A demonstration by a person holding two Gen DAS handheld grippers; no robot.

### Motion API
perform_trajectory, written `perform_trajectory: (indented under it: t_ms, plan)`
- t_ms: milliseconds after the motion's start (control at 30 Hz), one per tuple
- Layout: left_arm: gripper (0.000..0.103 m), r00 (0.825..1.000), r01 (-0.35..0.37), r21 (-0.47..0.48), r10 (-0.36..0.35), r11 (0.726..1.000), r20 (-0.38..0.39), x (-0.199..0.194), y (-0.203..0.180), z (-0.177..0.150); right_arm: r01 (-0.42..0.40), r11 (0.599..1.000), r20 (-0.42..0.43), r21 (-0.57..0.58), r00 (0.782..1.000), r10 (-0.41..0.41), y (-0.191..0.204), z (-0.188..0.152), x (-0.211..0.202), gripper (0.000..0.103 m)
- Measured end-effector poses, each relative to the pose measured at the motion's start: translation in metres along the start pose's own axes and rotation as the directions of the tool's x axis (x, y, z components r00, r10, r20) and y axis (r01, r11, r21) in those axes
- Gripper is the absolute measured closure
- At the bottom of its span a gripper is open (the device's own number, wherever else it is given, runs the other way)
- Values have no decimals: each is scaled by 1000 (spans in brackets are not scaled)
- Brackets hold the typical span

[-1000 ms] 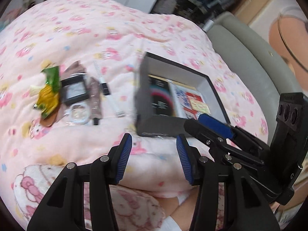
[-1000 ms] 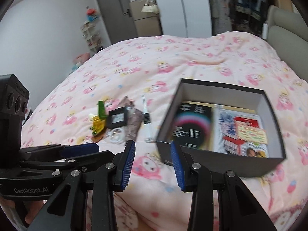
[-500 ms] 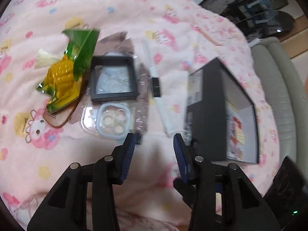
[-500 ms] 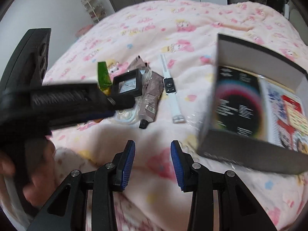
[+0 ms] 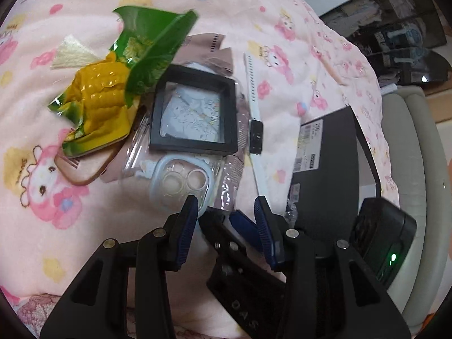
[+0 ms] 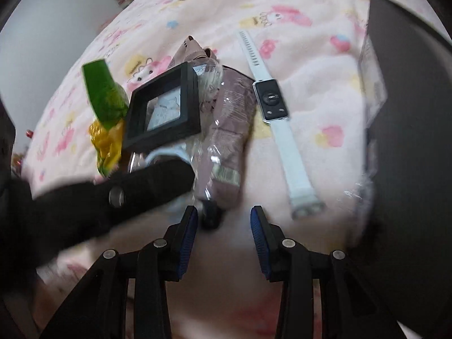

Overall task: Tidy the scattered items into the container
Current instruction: 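Grasp the pink hand cream tube by its cap with the right gripper, then lift the hand cream tube toward the left gripper with the right gripper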

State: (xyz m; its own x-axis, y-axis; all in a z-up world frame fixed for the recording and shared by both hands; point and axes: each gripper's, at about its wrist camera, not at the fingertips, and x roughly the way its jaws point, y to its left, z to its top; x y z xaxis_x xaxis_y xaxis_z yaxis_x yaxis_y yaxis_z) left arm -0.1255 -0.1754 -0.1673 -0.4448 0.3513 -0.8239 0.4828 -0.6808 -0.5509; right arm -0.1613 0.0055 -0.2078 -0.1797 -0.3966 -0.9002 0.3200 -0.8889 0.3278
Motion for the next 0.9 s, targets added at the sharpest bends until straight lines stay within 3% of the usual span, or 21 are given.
perform_trajectory:
  t_ms: [33,233,333,533,600,667,767,900]
  plan:
    - [62,1000,5,-14,-5,1000,6,-1,3,1,-2,1000,1,-16,1000,2,2,0,2,77]
    - [59,999,32,16,-32,999,12,-5,0,-1,-22,999,54,-42,998,24,4,-11,-22,80]
    - [59,996,83,41,-83,996,21,-10,-4,-4,-38,998,96,-46,995,42,-2,-29,-49,80]
    - [57,996,86,201,-89,976,3,-15,-34,-24,-86,994,121,-65,988,94,-20,-83,-95,81]
    - [56,998,66,234,-63,970,-21,-11,-41,-30,-94,994,99,-57,990,99,-28,-101,-98,82]
    - [56,1000,18,261,-13,965,-21,-9,-46,-34,-97,995,95,-35,990,100,-39,-116,-104,93]
    - [53,998,-65,328,58,943,32,-13,-57,-42,-124,992,122,-4,985,124,-54,-132,-119,92]
    - [50,994,-108,357,99,928,44,-12,-62,-51,-96,995,133,21,987,93,-63,-135,-124,91]
